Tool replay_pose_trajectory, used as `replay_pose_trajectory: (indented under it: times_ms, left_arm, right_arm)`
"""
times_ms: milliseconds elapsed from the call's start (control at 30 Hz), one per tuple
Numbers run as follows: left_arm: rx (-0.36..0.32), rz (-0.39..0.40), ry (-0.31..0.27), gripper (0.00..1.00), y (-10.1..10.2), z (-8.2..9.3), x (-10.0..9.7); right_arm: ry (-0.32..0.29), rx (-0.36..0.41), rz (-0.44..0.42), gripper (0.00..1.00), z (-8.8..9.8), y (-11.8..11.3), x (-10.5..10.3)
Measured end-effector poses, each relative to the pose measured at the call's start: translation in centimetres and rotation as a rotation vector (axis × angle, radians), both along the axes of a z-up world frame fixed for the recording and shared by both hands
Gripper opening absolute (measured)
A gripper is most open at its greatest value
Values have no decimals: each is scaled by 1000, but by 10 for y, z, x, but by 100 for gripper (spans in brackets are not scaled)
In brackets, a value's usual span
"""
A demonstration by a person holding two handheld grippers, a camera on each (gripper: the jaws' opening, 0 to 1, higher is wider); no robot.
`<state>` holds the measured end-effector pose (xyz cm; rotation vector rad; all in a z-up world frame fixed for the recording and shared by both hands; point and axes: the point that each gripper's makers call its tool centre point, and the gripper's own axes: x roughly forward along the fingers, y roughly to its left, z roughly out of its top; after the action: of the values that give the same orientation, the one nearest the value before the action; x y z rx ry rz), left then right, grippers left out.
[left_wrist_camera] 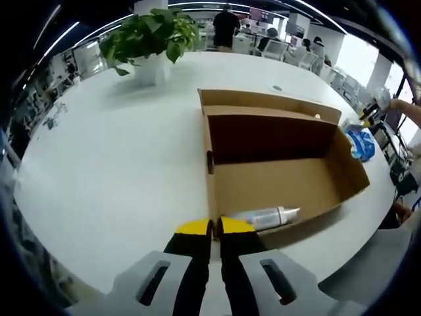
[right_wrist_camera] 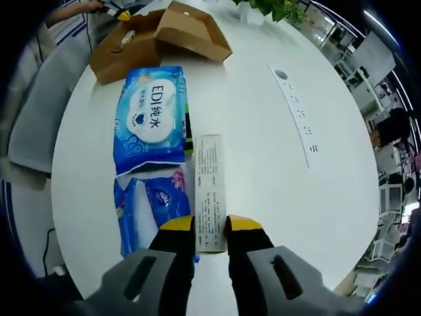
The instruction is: Operate the shoe box by opening the lid, removing the specified soft item, and placing it in the target area until the item is outside and the box remains undamaged.
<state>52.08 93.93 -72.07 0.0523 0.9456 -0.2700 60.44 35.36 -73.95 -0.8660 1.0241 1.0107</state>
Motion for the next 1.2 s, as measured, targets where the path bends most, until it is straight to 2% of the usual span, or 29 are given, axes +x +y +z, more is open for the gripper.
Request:
replay_pose_trajectory:
  times_ms: [300, 633, 833, 1100, 1200]
  left_arm:
    - [-2, -3, 7, 1, -1, 0, 0]
    - [3, -7, 10, 1, -1, -1, 1]
    - [8, -17, 7, 1, 0, -1, 2]
    - [25, -38, -2, 2, 0, 0, 2]
    - [35, -45, -9, 2, -1, 0, 2]
  right_arm:
    - [4, -74, 75, 16, -14, -19, -5]
    - [-8, -72, 101, 16, -13, -19, 1]
    - [-16, -79, 93, 16, -13, -19, 5]
    - [-58, -94, 85, 17, -12, -22, 9]
    - [-75, -89, 74, 21, -7, -25, 8]
